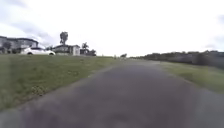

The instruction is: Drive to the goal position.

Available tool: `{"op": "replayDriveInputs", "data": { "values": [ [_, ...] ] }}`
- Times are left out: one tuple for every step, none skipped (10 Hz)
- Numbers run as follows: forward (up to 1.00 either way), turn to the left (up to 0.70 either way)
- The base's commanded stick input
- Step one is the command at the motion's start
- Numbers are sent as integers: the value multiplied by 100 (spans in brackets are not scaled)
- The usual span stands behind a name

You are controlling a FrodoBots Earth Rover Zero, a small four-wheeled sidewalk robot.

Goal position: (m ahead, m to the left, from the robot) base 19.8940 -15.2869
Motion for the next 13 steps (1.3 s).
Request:
{"op": "replayDriveInputs", "data": {
  "values": [
    [70, 0],
    [70, 0],
    [70, 0],
    [70, 0],
    [70, 0],
    [70, 0],
    [70, 0],
    [70, 0],
    [70, 0],
    [70, 0],
    [70, 0],
    [70, 0],
    [70, 0]
  ]
}}
